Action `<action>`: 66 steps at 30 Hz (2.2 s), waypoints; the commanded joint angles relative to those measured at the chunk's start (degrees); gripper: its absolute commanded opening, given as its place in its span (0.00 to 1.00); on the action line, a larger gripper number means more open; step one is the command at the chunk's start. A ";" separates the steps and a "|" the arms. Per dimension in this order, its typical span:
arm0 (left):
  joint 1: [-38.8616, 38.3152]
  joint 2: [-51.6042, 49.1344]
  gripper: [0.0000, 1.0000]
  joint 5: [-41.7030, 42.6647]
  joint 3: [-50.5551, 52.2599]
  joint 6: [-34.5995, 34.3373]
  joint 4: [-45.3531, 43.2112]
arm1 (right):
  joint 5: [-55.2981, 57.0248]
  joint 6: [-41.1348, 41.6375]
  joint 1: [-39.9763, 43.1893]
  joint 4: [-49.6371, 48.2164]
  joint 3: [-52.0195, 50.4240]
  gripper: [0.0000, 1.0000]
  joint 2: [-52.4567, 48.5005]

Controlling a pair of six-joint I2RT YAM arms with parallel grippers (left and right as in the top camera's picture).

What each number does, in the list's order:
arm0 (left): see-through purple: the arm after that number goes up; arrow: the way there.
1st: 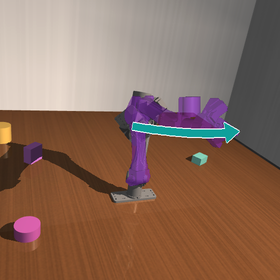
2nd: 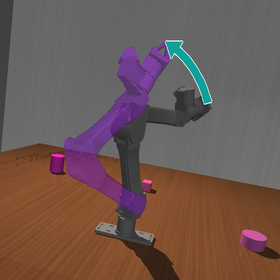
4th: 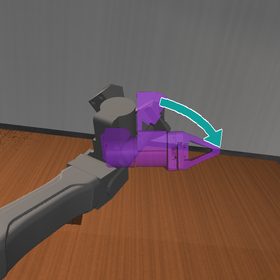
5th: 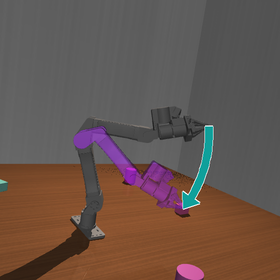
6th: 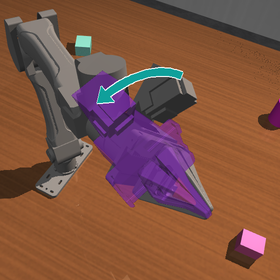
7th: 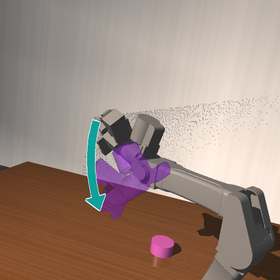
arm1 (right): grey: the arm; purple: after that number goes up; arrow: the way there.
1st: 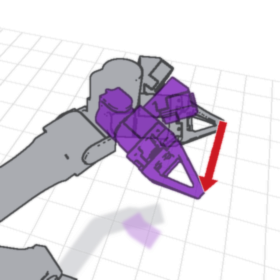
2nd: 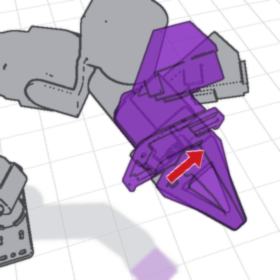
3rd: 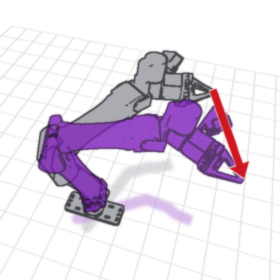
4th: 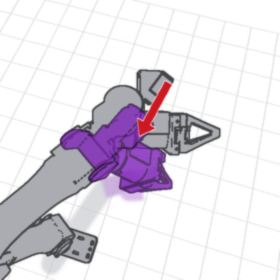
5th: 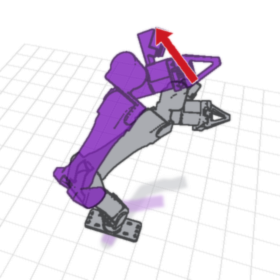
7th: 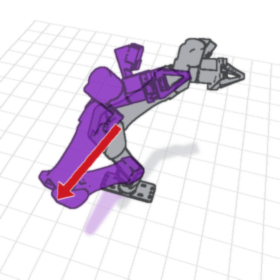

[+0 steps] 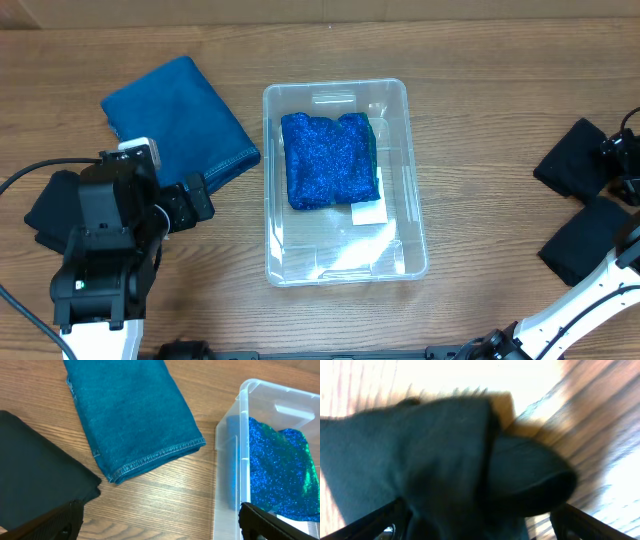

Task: Pack container
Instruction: 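Move the right gripper to the upper black cloth and grasp it, then place the black cloth in the bin beside the sequined cloth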

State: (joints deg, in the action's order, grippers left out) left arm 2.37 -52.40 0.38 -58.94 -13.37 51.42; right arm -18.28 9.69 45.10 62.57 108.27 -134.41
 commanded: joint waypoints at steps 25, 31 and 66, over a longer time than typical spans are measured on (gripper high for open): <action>0.24 -1.22 1.00 0.04 -1.33 0.70 -0.24 | -14.49 -12.48 -43.17 17.38 4.09 0.04 41.13; 0.24 -1.22 1.00 0.07 -1.33 0.70 0.07 | -6.75 -6.88 -64.50 15.93 -0.42 0.04 35.67; 0.24 -1.22 1.00 0.04 -1.33 0.70 1.09 | 27.74 7.80 -69.48 15.63 0.96 0.44 27.56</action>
State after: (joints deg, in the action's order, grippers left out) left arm 2.37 -53.69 0.36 -58.96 -13.39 52.58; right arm 9.69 17.98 -24.16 79.05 110.61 -106.67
